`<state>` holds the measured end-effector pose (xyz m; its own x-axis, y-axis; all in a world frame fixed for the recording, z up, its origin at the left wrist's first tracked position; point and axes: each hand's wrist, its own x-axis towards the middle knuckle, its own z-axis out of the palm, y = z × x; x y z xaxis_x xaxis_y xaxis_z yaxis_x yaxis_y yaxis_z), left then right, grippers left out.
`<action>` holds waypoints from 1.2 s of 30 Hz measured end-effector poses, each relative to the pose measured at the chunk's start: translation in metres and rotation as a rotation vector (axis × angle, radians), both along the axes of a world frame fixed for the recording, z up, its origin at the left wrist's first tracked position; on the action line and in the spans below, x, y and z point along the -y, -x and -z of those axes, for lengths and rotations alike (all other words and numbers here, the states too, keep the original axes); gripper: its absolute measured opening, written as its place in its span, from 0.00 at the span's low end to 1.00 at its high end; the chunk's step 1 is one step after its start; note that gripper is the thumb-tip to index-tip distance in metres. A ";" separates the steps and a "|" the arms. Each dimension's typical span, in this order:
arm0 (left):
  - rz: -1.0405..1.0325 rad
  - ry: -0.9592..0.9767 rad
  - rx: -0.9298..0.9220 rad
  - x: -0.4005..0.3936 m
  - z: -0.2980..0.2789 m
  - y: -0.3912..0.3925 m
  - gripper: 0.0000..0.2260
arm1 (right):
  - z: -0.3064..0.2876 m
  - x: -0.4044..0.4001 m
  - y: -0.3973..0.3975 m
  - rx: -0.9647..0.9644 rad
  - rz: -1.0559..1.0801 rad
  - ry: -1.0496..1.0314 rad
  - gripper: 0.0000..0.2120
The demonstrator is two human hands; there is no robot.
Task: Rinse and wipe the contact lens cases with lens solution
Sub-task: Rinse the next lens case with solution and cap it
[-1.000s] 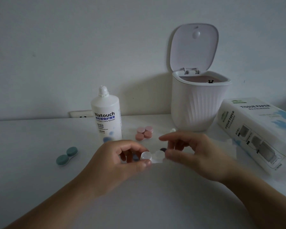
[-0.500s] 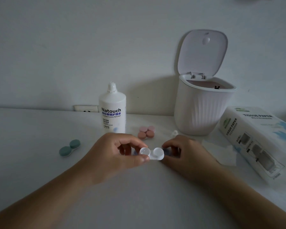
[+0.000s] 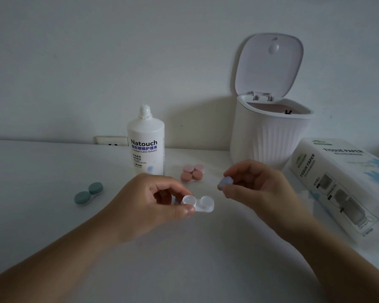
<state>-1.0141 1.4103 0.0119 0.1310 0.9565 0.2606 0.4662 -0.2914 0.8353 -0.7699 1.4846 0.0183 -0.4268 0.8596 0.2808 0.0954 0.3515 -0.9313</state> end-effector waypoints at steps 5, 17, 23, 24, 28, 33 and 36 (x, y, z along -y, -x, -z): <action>-0.002 0.008 -0.005 0.001 -0.001 -0.002 0.07 | -0.002 0.007 0.001 -0.002 -0.108 -0.008 0.13; -0.023 0.004 0.059 -0.001 0.002 -0.003 0.12 | 0.002 0.011 0.004 0.254 -0.180 -0.225 0.14; 0.013 0.011 0.068 0.000 0.000 -0.003 0.12 | 0.001 0.012 0.003 0.294 -0.195 -0.244 0.13; 0.019 0.013 0.069 0.000 0.000 -0.003 0.11 | 0.001 0.012 0.003 0.307 -0.196 -0.248 0.13; 0.011 0.019 0.068 0.000 -0.001 -0.004 0.09 | 0.001 0.013 0.005 0.320 -0.153 -0.267 0.13; 0.023 0.017 0.063 0.001 -0.002 -0.007 0.08 | 0.003 0.014 0.007 0.361 -0.112 -0.300 0.22; 0.001 0.020 0.064 0.001 -0.002 -0.006 0.10 | 0.002 0.013 0.002 0.343 -0.152 -0.256 0.22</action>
